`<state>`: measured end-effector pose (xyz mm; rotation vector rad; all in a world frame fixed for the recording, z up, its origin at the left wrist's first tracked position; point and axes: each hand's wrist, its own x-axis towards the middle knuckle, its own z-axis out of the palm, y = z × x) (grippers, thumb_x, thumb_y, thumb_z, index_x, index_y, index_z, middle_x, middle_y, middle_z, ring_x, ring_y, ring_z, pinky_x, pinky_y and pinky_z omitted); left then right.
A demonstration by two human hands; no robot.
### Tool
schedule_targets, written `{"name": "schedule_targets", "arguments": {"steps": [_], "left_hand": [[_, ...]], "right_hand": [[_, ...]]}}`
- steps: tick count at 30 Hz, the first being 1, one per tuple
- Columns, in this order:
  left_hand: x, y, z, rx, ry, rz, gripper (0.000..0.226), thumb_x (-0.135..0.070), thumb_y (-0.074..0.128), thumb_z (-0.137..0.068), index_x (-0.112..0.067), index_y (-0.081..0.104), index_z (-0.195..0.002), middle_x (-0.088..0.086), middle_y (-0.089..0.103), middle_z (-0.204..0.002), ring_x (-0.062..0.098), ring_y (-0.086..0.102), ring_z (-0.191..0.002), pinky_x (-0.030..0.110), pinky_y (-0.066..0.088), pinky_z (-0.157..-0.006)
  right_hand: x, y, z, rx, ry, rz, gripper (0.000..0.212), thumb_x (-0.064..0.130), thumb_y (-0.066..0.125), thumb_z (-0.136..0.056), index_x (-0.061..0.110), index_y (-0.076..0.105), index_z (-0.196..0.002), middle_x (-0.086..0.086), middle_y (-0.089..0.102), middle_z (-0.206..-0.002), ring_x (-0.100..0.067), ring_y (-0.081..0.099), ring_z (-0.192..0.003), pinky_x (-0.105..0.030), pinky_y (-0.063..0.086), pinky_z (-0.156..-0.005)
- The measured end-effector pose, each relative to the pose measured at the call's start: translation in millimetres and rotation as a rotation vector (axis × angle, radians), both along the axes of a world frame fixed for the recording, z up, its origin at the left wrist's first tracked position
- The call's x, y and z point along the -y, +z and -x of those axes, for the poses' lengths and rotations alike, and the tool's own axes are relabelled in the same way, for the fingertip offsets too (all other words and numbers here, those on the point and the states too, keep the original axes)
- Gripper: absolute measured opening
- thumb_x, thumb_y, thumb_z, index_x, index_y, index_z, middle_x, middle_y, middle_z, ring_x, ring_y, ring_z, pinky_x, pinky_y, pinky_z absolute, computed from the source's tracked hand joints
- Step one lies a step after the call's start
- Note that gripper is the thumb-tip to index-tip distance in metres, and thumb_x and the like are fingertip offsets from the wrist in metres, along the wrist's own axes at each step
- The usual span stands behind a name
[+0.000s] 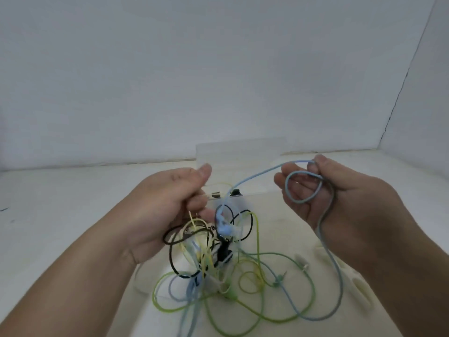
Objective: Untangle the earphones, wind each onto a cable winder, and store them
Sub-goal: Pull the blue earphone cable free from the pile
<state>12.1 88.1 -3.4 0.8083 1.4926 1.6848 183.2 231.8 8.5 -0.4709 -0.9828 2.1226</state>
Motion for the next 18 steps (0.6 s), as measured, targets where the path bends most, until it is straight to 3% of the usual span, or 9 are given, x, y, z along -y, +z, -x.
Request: {"name": "schedule_targets", "arguments": {"steps": [2,4,6,9,11,15,16,18], "left_hand": [[-3.0,-3.2,-0.4,-0.084,0.103,0.014,0.038,-0.020,0.070,-0.080,-0.019,0.038,-0.061,0.002,0.039,-0.054,0.018,0.059,-0.047,0.019,0.041,-0.038],[-3.6,-4.6,1.6,-0.115,0.161,0.004,0.033,-0.012,0.070,-0.083,-0.017,0.042,-0.065,0.008,0.045,-0.054,0.019,0.061,-0.047,0.020,0.041,-0.037],[-2.6,-2.7,2.2,-0.132,0.175,0.005,0.022,-0.021,0.074,-0.073,-0.013,0.054,-0.074,0.013,0.051,-0.058,0.022,0.061,-0.051,0.024,0.043,-0.043],[-0.8,0.0,-0.2,-0.215,0.101,0.065,0.029,-0.030,0.076,-0.061,-0.015,0.077,-0.086,0.008,0.053,-0.063,0.018,0.054,-0.055,0.028,0.046,-0.055],[1.0,0.8,-4.8,-0.287,0.029,0.137,0.029,-0.034,0.076,-0.062,-0.018,0.081,-0.085,0.002,0.051,-0.062,0.014,0.047,-0.060,0.025,0.042,-0.056],[0.4,-0.1,-3.3,-0.227,0.047,0.106,0.030,-0.044,0.074,-0.064,-0.015,0.065,-0.065,0.000,0.052,-0.061,0.018,0.051,-0.068,0.026,0.040,-0.059],[-0.2,-0.3,-1.6,-0.171,0.052,0.074,0.033,-0.043,0.078,-0.067,-0.015,0.060,-0.069,0.001,0.057,-0.064,0.019,0.056,-0.070,0.026,0.043,-0.059],[-1.1,-1.6,-0.1,-0.076,0.042,0.027,0.041,-0.041,0.084,-0.071,-0.011,0.058,-0.082,0.014,0.069,-0.077,0.023,0.063,-0.074,0.026,0.050,-0.059]], "right_hand": [[0.3,1.8,-1.0,-0.037,0.019,0.003,0.029,0.020,0.046,-0.101,0.004,0.052,-0.078,-0.019,0.074,-0.085,-0.035,0.075,-0.081,-0.038,0.062,-0.063],[-0.8,2.9,-2.4,-0.067,0.021,0.018,0.032,0.022,0.045,-0.101,0.005,0.051,-0.074,-0.017,0.071,-0.082,-0.037,0.074,-0.086,-0.041,0.061,-0.066],[-3.0,2.5,-2.2,-0.083,0.006,0.052,0.032,0.024,0.045,-0.102,0.008,0.048,-0.074,-0.017,0.071,-0.081,-0.037,0.074,-0.086,-0.041,0.061,-0.066],[-6.6,0.5,-0.7,-0.099,-0.036,0.106,0.029,0.025,0.044,-0.104,0.008,0.048,-0.081,-0.019,0.072,-0.080,-0.038,0.075,-0.080,-0.039,0.060,-0.060],[-7.4,-0.2,-0.4,-0.098,-0.054,0.118,0.027,0.023,0.041,-0.105,0.008,0.048,-0.084,-0.020,0.072,-0.082,-0.037,0.075,-0.077,-0.037,0.060,-0.056],[-6.9,0.5,-1.9,-0.114,-0.033,0.106,0.026,0.021,0.038,-0.106,0.000,0.050,-0.115,-0.026,0.074,-0.093,-0.038,0.075,-0.078,-0.038,0.059,-0.054],[-6.4,1.0,-2.2,-0.109,-0.014,0.099,0.028,0.022,0.036,-0.106,-0.001,0.050,-0.117,-0.024,0.074,-0.091,-0.036,0.075,-0.077,-0.036,0.059,-0.053],[-3.7,1.4,-2.8,-0.047,0.004,0.072,0.031,0.023,0.038,-0.105,-0.001,0.056,-0.100,-0.018,0.075,-0.080,-0.029,0.075,-0.065,-0.033,0.058,-0.049]]}}
